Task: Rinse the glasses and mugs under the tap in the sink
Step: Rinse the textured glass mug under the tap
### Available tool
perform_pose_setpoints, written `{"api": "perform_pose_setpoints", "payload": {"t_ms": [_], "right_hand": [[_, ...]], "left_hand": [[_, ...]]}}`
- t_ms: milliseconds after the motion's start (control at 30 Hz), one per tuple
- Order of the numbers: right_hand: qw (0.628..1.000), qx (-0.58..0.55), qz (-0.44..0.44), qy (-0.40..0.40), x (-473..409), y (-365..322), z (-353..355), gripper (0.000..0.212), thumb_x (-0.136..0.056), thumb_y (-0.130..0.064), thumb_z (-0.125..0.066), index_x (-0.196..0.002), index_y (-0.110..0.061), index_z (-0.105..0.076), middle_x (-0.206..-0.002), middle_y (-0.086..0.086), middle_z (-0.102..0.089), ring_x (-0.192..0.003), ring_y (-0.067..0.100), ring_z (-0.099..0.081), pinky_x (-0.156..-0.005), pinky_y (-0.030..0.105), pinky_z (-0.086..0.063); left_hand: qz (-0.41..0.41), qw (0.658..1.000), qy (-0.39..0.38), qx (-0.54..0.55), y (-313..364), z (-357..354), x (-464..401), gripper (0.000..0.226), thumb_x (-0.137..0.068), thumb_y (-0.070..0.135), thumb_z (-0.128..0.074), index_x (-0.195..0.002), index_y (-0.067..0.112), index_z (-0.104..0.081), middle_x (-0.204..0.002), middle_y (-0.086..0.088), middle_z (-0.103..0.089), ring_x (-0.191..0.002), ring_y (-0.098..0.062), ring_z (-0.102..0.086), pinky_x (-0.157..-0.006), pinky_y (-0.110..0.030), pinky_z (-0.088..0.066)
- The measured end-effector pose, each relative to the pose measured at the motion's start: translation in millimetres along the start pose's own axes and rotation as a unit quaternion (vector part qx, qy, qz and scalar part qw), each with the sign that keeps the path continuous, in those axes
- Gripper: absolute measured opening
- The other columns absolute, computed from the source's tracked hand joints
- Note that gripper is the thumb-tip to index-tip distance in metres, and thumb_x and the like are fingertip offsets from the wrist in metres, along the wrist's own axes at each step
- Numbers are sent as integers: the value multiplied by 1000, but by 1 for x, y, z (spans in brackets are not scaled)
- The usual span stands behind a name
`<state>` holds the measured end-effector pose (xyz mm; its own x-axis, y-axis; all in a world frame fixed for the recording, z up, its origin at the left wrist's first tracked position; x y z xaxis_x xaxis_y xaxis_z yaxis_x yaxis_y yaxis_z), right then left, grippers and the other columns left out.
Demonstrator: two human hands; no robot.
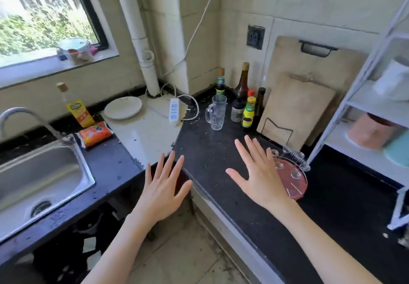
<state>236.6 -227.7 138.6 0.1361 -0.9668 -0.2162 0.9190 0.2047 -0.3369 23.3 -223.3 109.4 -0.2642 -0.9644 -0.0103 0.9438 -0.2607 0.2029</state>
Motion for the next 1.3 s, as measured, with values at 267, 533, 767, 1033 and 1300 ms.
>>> {"api": "perform_pose_setpoints", "payload": {"t_ms": [267, 533, 767, 1033, 1300], "right_hand": [[998, -37, -41, -43, -77, -13, -64, 70, -90, -52, -43, -148, -25, -14, -157, 3, -9, -145, 19, -3, -116, 42, -7], [987, -66, -133, -65, -212, 60, -130, 73, -89, -46, -52, -147, -18, -18, -155, 7, -16, -143, 24, -11, -111, 41, -22], [975, -18, -197, -97, -335, 122, -170, 83, -85, -47, -59, -147, -14, -14, -154, 13, -16, -140, 31, -15, -104, 48, -31], [959, -5, -229, -167, -372, 148, -217, 86, -81, -45, -63, -145, -17, -14, -146, 13, -21, -130, 37, -25, -94, 47, -39], [974, 5, -183, -130, -366, 122, -208, 74, -76, -37, -69, -136, -18, -31, -128, 11, -36, -116, 33, -35, -77, 40, -42]], "left_hand": [[52, 997, -56, 17, -85, -29, -32, 70, -67, 75, 16, -129, 43, 27, -143, 11, 31, -133, -14, 34, -110, -45, 21], [79, 992, -94, 32, -128, -70, -123, 85, -68, 77, 17, -142, 37, 16, -143, 12, 32, -132, -13, 36, -109, -43, 23], [102, 986, -122, 43, -146, -71, -220, 88, -64, 77, 21, -142, 37, 18, -141, 15, 36, -130, -11, 39, -110, -40, 23], [121, 981, -142, 59, -167, -76, -268, 88, -53, 80, 31, -132, 42, 26, -143, 14, 34, -132, -13, 37, -112, -42, 20], [122, 974, -186, 41, -175, -85, -272, 77, -85, 70, -17, -144, 33, 13, -151, 7, 26, -136, -18, 30, -113, -44, 15]]}}
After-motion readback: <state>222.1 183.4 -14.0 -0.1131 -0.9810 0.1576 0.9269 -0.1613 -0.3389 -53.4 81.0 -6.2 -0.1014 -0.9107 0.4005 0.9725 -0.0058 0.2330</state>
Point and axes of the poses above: each hand's wrist, its own x-axis away from the middle knuckle, its own z-axis out of the back of the hand, y = z × x, the point moved 8 cm from there along -x, towards the middle knuckle
